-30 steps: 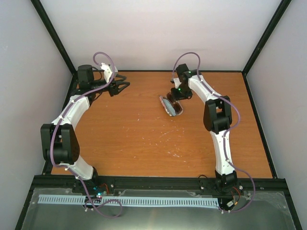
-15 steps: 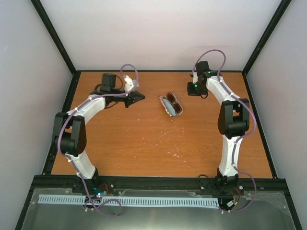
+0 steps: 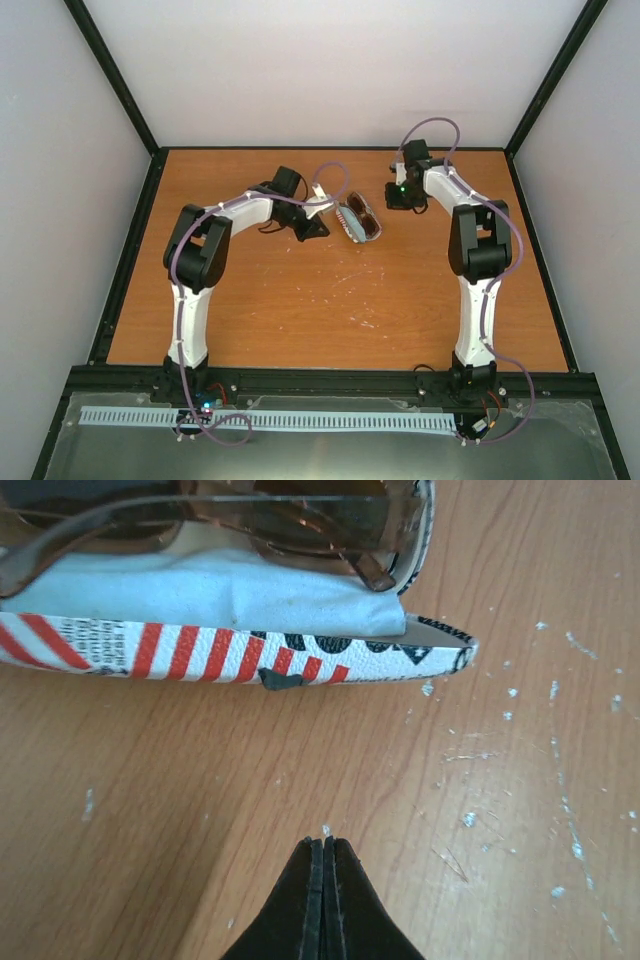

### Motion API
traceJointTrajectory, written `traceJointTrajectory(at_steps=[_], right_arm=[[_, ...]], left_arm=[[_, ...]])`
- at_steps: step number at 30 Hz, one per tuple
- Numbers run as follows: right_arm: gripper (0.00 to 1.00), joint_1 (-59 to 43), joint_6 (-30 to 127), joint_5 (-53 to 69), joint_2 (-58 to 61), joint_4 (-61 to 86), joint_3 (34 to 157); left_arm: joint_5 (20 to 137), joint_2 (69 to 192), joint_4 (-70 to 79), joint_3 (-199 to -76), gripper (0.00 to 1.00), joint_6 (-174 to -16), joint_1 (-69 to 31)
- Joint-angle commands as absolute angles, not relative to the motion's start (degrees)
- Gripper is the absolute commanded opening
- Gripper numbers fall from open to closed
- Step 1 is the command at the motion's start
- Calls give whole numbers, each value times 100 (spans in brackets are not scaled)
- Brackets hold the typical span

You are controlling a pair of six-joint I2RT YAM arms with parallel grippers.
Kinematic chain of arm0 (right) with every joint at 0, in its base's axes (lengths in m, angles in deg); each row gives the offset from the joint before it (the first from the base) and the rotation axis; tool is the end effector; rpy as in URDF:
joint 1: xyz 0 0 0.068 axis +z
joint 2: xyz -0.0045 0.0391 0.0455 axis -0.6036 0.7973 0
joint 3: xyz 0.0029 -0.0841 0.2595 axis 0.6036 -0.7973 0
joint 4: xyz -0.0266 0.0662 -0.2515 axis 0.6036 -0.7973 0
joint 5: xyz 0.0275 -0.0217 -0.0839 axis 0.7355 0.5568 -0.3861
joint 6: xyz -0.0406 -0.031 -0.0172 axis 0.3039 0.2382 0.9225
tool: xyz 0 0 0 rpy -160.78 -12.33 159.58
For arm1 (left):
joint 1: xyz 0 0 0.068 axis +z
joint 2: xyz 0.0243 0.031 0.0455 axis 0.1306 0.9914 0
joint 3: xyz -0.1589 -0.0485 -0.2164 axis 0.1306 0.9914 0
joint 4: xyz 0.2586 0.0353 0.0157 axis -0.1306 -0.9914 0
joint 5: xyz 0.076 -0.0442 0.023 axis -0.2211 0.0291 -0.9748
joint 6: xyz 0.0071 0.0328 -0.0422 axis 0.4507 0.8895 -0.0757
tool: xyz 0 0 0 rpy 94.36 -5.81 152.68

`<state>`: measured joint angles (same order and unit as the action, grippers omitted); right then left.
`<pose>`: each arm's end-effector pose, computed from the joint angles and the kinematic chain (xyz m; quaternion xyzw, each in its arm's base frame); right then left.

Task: Organize the sunglasses
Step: Close the sunglasses case at the center of the board.

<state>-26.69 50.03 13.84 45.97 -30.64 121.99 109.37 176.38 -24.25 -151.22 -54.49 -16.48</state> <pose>0.4542 0.0921 0.1860 -0.0650 0.9718 0.1410 0.1774 0.3919 -0.1991 0.1563 0.4812 0.7820 -0.3151 0.2402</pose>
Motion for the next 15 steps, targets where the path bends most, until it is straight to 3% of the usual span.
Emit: traceJointTrajectory(at_steps=[1, 15], right_arm=[[3, -2649, 5102, 1458, 4811, -2918, 12032], [3, -2510, 5216, 1899, 4863, -2960, 11898]], left_arm=[[10549, 17988, -2864, -15709, 1, -5578, -1858], [10421, 18840, -2928, -16778, 1, -5837, -2174]])
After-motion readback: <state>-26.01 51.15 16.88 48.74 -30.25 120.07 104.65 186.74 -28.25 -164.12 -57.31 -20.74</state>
